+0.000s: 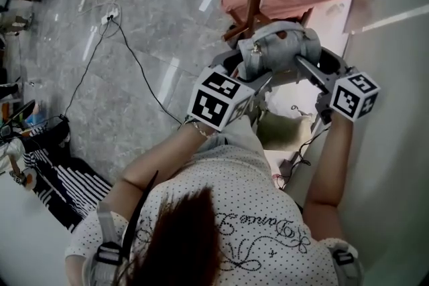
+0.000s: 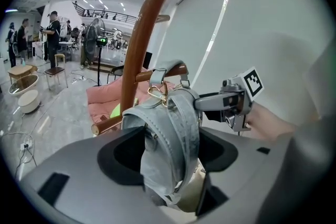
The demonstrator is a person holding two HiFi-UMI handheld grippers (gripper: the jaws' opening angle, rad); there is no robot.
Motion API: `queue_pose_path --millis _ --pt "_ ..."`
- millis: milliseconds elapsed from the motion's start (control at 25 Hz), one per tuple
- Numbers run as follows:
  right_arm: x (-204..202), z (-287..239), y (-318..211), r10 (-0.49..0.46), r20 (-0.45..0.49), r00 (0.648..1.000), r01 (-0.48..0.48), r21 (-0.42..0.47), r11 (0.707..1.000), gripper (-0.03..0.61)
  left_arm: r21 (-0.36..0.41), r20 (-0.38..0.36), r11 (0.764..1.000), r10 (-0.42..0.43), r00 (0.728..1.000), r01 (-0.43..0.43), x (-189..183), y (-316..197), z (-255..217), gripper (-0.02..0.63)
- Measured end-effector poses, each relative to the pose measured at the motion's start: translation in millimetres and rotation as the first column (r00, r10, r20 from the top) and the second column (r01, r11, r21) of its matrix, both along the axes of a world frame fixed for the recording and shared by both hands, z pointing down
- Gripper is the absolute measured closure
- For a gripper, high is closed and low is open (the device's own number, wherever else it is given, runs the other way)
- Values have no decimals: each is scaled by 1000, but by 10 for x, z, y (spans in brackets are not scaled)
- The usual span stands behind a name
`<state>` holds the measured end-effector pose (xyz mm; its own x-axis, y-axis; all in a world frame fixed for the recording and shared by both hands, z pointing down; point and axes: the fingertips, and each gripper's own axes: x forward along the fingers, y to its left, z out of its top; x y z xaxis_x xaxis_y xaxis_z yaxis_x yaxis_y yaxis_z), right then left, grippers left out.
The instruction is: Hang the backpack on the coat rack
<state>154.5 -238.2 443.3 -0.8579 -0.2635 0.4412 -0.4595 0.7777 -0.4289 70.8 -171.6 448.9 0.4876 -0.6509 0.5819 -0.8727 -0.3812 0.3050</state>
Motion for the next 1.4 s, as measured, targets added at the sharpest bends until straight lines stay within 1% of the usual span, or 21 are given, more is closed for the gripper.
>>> queue_pose_path --millis 240,560,760,920,1040,1200,1400 --pt "-75 125 -52 -6 -32 999 5 -9 1000 298 -1 30 999 -33 999 33 -84 -68 124 341" --pt "-180 262 -162 8 -50 999 -11 -46 999 291 -10 16 997 -83 996 83 -223 -192 192 350" --pt "-186 275 -166 3 -47 999 -5 -53 999 287 -7 9 995 -99 995 99 -230 -174 194 349" --pt "-178 277 -117 -27 -35 999 26 -42 999 288 12 24 997 -82 996 82 -233 -155 204 347" --pt "-156 255 -76 -29 -14 999 29 -23 999 288 19 20 998 -63 998 62 -232 -133 194 347" --pt "-111 192 -43 2 47 999 -1 -25 1000 272 24 25 999 -43 999 43 -229 -91 186 347" --pt "-44 156 -68 36 36 999 -36 13 999 270 53 42 998 -36 998 34 -253 -36 144 347"
